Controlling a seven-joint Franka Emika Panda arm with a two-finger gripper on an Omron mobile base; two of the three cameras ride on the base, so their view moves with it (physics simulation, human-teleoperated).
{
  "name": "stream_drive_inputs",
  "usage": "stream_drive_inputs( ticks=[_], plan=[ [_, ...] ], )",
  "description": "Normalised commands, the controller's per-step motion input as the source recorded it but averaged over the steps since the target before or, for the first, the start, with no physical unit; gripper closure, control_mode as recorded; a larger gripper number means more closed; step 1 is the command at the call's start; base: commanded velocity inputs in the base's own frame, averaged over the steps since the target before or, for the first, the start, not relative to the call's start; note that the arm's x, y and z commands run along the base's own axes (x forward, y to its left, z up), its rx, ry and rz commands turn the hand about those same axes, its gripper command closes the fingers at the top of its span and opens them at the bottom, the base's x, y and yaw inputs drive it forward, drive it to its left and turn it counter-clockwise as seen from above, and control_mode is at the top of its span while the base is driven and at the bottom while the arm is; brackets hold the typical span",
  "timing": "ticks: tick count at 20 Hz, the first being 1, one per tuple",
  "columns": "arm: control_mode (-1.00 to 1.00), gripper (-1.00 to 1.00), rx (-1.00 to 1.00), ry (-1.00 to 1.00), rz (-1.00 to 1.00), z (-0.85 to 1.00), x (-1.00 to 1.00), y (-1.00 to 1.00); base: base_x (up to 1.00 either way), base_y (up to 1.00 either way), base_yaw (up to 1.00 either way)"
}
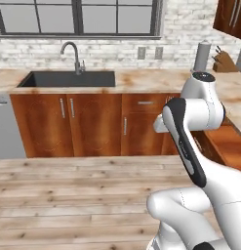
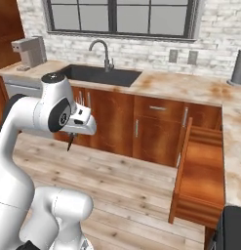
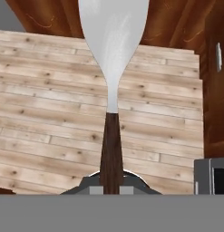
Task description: Organize the utensils by type. Pick up the wooden spoons from the counter and place them in the open cabinet. Then pick up the metallic utensils from the counter and place them in the open drawer.
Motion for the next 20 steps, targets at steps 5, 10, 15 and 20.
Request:
stream_drive_inputs(
  ticks=[5, 10, 15, 20],
  plan=[
    [1.0, 1.0, 0.0, 0.0, 0.0, 0.0, 0.0, 0.0, 0.18, -0.5, -0.09],
    [1.0, 1.0, 0.0, 0.0, 0.0, 0.0, 0.0, 0.0, 0.3, -0.44, -0.14],
    [1.0, 1.0, 0.0, 0.0, 0.0, 0.0, 0.0, 0.0, 0.39, -0.35, -0.17],
    [1.0, 1.0, 0.0, 0.0, 0.0, 0.0, 0.0, 0.0, 0.28, -0.29, -0.17]
  ],
)
